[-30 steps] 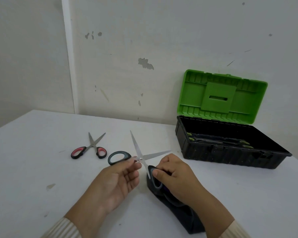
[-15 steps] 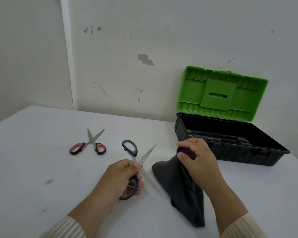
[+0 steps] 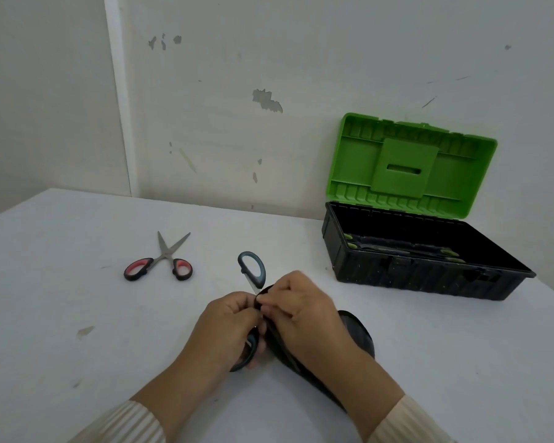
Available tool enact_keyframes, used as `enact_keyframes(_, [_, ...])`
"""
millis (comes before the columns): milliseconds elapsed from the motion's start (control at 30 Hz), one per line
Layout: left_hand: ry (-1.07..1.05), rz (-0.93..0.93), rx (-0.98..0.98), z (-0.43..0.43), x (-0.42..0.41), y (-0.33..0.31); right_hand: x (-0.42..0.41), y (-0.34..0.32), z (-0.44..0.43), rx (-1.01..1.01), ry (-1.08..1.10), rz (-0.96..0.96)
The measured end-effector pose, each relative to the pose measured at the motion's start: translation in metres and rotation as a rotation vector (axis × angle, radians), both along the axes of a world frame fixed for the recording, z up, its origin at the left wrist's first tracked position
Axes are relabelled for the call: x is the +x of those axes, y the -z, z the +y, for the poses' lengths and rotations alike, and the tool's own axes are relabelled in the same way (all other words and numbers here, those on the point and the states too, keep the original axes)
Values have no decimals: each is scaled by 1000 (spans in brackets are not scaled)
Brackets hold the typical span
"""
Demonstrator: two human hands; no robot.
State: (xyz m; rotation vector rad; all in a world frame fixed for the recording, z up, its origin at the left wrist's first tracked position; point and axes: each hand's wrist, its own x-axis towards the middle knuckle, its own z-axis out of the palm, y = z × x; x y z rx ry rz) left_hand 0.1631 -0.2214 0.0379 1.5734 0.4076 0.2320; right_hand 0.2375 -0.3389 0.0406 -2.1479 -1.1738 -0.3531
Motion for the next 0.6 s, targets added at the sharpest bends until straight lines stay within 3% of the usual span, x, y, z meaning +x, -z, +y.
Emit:
enact_keyframes(100, [3, -6, 11, 0, -1, 0, 10, -7, -2, 130, 149, 48])
enact_keyframes(267, [14, -9, 6, 2, 0, 1, -8, -3, 1, 29, -1, 86])
enact_keyframes(467, [63, -18, -49, 5, -1, 0, 36, -13, -31, 271, 424, 111])
enact_keyframes(600, [48, -24, -47, 8, 2, 2, 23, -19, -35, 345, 384, 4])
